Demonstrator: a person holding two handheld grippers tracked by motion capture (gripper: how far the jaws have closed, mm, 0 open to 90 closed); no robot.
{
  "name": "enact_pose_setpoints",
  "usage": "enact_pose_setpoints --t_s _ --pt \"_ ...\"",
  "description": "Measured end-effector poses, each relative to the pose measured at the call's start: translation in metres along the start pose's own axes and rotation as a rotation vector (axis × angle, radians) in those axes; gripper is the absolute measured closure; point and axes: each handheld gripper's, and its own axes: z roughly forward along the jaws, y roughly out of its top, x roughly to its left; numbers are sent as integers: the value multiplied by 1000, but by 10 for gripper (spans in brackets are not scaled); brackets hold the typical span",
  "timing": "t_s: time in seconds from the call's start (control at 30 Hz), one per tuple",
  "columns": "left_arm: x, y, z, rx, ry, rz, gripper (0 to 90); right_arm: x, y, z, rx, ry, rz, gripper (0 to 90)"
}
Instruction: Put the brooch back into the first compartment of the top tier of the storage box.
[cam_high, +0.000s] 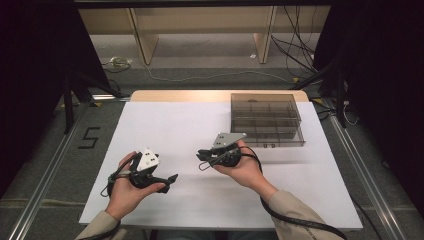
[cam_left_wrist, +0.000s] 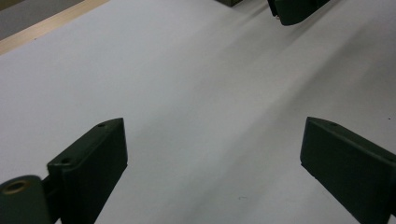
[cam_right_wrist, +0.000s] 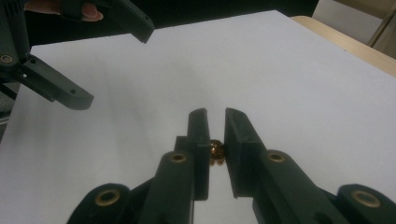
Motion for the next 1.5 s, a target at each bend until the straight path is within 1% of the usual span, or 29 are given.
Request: enact_pose_setpoints --t_s 0.03,0.5,1.5 --pt "0 0 0 0 0 0 74 0 -1 -1 2 0 -7 817" --pt "0 0 0 0 0 -1 73 -1 -5 -10 6 -10 -2 817" --pt "0 0 0 0 1 -5 73 -8 -15 -30 3 -42 25 817"
